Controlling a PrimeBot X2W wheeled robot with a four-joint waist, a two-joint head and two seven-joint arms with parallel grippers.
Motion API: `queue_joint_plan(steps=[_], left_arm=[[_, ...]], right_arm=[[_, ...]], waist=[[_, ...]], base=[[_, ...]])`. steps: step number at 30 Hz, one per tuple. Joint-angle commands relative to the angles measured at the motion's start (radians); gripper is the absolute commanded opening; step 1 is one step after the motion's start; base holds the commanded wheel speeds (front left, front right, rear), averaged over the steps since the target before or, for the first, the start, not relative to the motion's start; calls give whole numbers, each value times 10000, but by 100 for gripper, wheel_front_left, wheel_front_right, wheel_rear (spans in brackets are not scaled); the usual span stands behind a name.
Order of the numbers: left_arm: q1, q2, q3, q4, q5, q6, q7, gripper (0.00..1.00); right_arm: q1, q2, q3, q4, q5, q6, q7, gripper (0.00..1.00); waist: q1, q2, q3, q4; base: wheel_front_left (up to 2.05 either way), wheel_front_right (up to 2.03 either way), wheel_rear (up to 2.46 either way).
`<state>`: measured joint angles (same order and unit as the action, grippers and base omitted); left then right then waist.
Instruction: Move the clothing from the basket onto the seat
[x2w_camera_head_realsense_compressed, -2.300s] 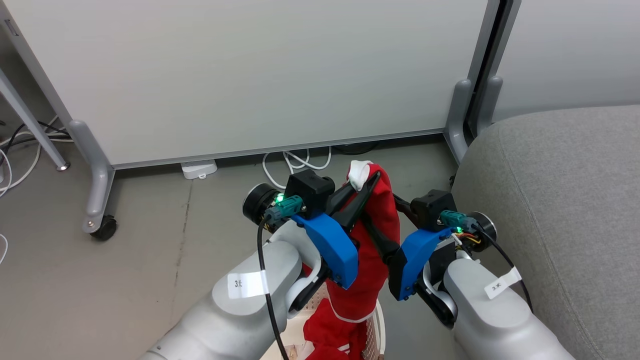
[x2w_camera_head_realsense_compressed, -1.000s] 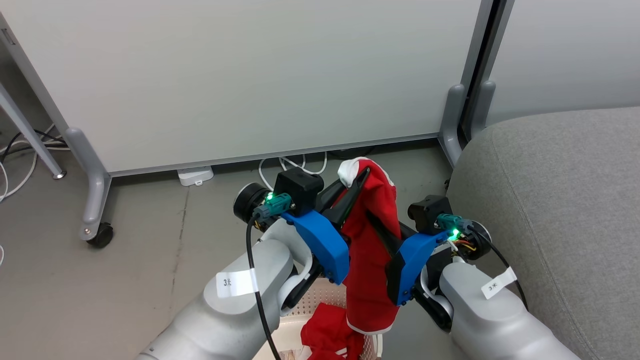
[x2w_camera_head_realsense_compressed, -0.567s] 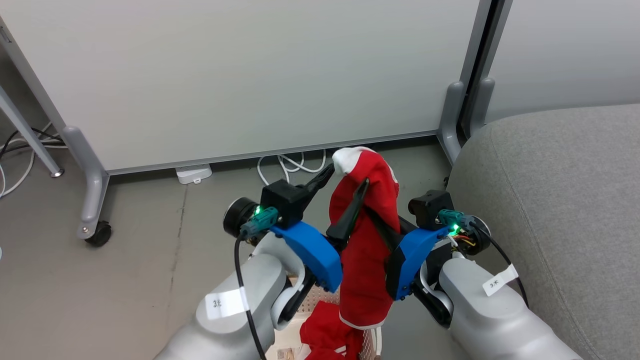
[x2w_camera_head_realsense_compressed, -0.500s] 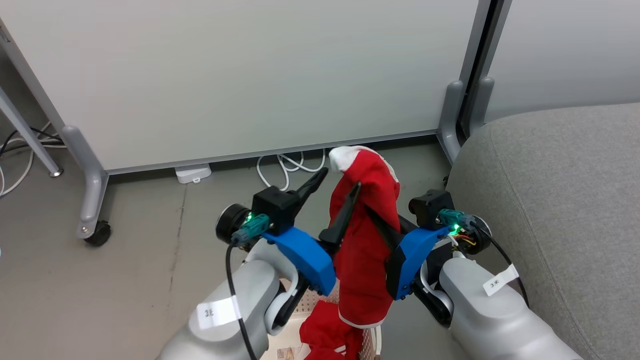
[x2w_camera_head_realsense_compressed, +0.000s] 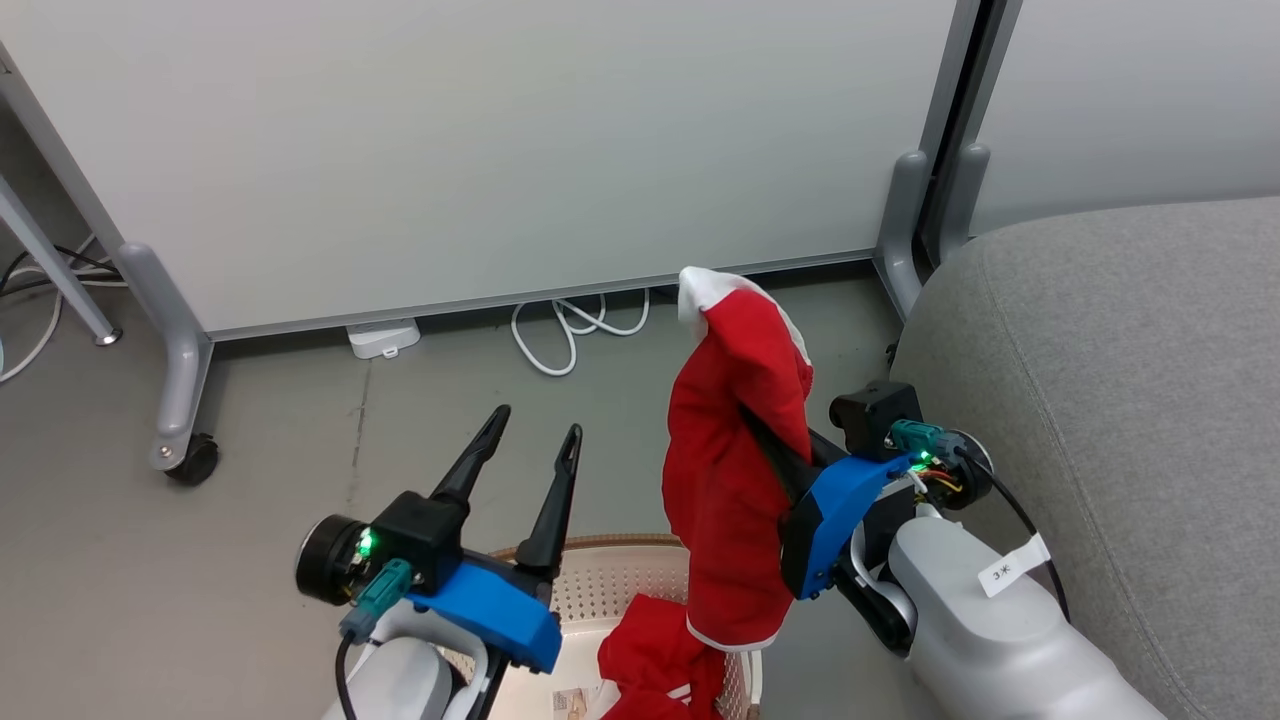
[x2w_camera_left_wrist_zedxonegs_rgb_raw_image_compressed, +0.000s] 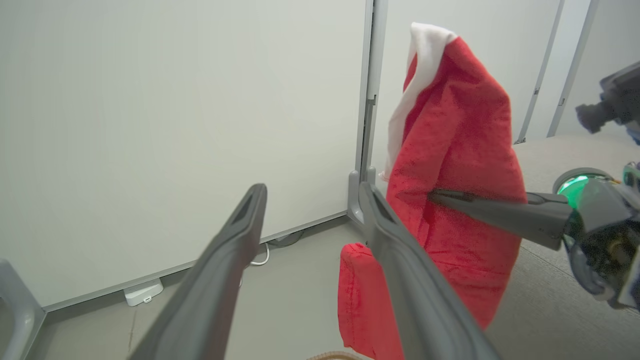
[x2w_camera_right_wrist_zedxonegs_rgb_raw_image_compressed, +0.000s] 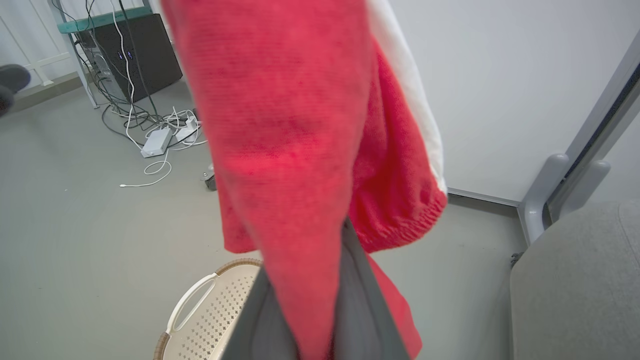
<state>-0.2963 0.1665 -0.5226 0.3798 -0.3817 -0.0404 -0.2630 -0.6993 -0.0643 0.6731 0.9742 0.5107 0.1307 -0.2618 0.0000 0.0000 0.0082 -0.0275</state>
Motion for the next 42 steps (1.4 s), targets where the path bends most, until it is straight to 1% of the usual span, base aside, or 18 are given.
queue_joint_plan(steps=[1,4,7,12,20,29,34,42], left_arm=[[259,3,235,-148,174,-35,-27,100],[801,-84,890,-394,498,-107,-27,100],[1240,-205,1595,-603,757,-274,-27,100],[1816,-414,2463,-695,1083,-494,-27,100],[2211,-661,3046,-555,1578,-742,-27,100],[2165,-892,3170,-355,1801,-857,-27,100],[2154,-900,3285,-201,1816,-911,-27,100],[2018,-932,3265,-325,1807,-905,-27,100]], right_arm=[[152,-21,-28,-56,-90,1,-46,0],[207,14,-34,-109,-120,1,-46,0],[278,37,-66,-202,-60,1,-45,0],[341,49,-63,-211,-87,1,-43,0],[426,57,-79,-175,-133,1,-44,0],[362,50,-62,-188,-130,1,-44,0],[269,43,-37,-254,-121,1,-44,0],[171,-26,-92,-354,-155,1,-44,0]], waist=[[0,0,-11,-6],[0,0,-36,-34],[0,0,-56,-58],[0,0,-106,-61],[0,0,-141,-73],[0,0,-114,-244],[0,0,-43,-718],[0,0,144,-1942]], base=[[0,0,0],[0,0,0],[0,0,0],[0,0,0],[0,0,0],[0,0,0],[0,0,0],[0,0,0]])
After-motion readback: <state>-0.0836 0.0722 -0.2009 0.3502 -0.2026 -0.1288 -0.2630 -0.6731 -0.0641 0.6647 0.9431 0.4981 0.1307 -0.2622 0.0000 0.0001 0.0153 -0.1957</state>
